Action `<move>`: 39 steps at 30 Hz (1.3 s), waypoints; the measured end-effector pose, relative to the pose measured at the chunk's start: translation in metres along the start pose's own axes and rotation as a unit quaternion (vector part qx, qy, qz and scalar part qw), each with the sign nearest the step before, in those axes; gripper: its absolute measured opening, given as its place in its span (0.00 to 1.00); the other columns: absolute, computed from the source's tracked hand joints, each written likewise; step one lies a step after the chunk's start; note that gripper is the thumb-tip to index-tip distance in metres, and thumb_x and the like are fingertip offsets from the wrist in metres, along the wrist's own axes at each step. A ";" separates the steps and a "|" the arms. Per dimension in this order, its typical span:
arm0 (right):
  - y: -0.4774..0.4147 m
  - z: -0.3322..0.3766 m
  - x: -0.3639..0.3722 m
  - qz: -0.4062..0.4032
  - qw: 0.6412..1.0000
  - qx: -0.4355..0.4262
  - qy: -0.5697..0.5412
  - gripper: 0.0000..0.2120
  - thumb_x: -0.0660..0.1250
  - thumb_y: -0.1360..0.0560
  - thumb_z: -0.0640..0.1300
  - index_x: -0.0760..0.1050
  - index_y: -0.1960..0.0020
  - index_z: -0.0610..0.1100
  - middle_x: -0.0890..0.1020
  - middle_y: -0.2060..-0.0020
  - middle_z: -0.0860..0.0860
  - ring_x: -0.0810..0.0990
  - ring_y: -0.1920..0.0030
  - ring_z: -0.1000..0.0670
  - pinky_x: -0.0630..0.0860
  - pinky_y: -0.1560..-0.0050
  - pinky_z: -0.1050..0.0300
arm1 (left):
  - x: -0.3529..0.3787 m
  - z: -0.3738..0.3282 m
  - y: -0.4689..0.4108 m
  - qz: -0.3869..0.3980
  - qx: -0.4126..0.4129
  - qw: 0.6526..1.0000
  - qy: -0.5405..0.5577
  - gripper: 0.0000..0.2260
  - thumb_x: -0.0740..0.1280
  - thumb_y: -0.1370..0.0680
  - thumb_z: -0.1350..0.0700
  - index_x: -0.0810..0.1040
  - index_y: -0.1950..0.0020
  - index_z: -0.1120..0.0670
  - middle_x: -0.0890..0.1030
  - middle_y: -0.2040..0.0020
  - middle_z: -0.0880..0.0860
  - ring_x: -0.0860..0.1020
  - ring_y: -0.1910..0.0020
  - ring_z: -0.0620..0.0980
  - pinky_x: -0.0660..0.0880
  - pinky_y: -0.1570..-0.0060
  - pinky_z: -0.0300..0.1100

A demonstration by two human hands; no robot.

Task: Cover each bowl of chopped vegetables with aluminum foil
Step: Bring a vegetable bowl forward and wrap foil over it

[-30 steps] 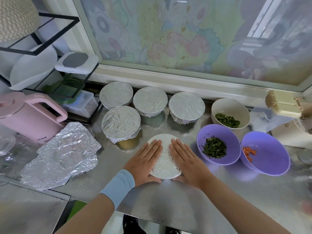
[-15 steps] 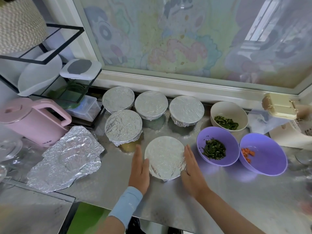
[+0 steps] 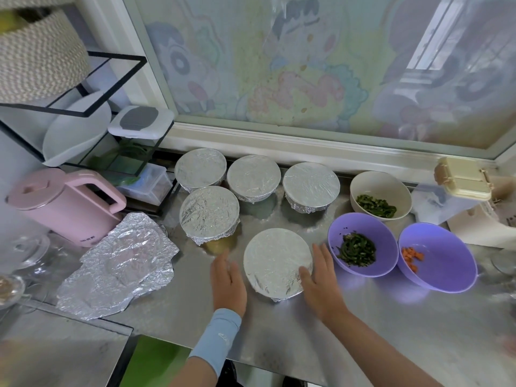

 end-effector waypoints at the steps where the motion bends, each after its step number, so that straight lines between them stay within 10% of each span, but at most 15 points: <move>1: -0.007 0.002 -0.005 0.002 1.000 0.004 0.010 0.29 0.59 0.19 0.43 0.51 0.21 0.46 0.51 0.21 0.51 0.46 0.22 0.56 0.44 0.27 0.63 | -0.005 0.003 -0.003 -0.002 -0.028 1.000 -0.010 0.13 0.58 0.17 0.58 0.74 0.34 0.55 0.74 0.37 0.51 0.72 0.37 0.50 0.65 0.34 0.43; 6: -0.032 0.028 -0.019 0.038 0.999 0.019 0.030 0.26 0.57 0.19 0.39 0.59 0.23 0.46 0.68 0.28 0.48 0.66 0.28 0.49 0.60 0.33 0.64 | 0.003 -0.013 0.005 0.105 -0.150 0.983 0.015 0.09 0.60 0.22 0.56 0.79 0.48 0.50 0.84 0.56 0.53 0.82 0.59 0.53 0.82 0.52 0.53; 12: -0.027 0.024 -0.018 -0.006 0.997 0.051 0.065 0.17 0.58 0.26 0.37 0.72 0.40 0.48 0.78 0.47 0.47 0.77 0.46 0.46 0.73 0.46 0.56 | 0.004 -0.044 -0.023 0.120 -0.094 0.988 -0.024 0.13 0.58 0.24 0.55 0.80 0.59 0.43 0.84 0.55 0.48 0.80 0.54 0.51 0.76 0.46 0.46; 22: -0.032 0.070 -0.014 -0.059 0.944 -0.143 0.291 0.21 0.64 0.25 0.41 0.70 0.32 0.47 0.72 0.37 0.48 0.73 0.37 0.43 0.70 0.39 0.49 | -0.006 -0.045 -0.034 0.050 -0.085 0.990 -0.105 0.06 0.67 0.23 0.52 0.82 0.50 0.50 0.79 0.56 0.45 0.77 0.54 0.50 0.66 0.52 0.37; 27: -0.068 0.116 0.025 0.072 0.892 -0.284 0.344 0.17 0.61 0.20 0.44 0.74 0.32 0.52 0.76 0.35 0.55 0.71 0.33 0.49 0.61 0.32 0.51 | -0.001 -0.033 -0.038 0.066 -0.129 0.987 -0.069 0.03 0.71 0.28 0.51 0.82 0.60 0.49 0.83 0.67 0.46 0.82 0.62 0.50 0.79 0.54 0.43; 39: -0.101 0.117 0.052 0.154 0.887 -0.248 0.358 0.16 0.56 0.18 0.46 0.74 0.33 0.55 0.75 0.35 0.55 0.70 0.33 0.48 0.65 0.33 0.48 | -0.003 -0.022 -0.039 0.071 -0.176 0.982 0.006 0.08 0.71 0.29 0.50 0.83 0.65 0.53 0.84 0.67 0.54 0.82 0.68 0.52 0.83 0.55 0.50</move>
Point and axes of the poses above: each hand's wrist, its own y-axis away from the middle knuckle, its own x-axis out of the palm, z = x × y, the point moved 5 cm from there along -y, towards the middle knuckle
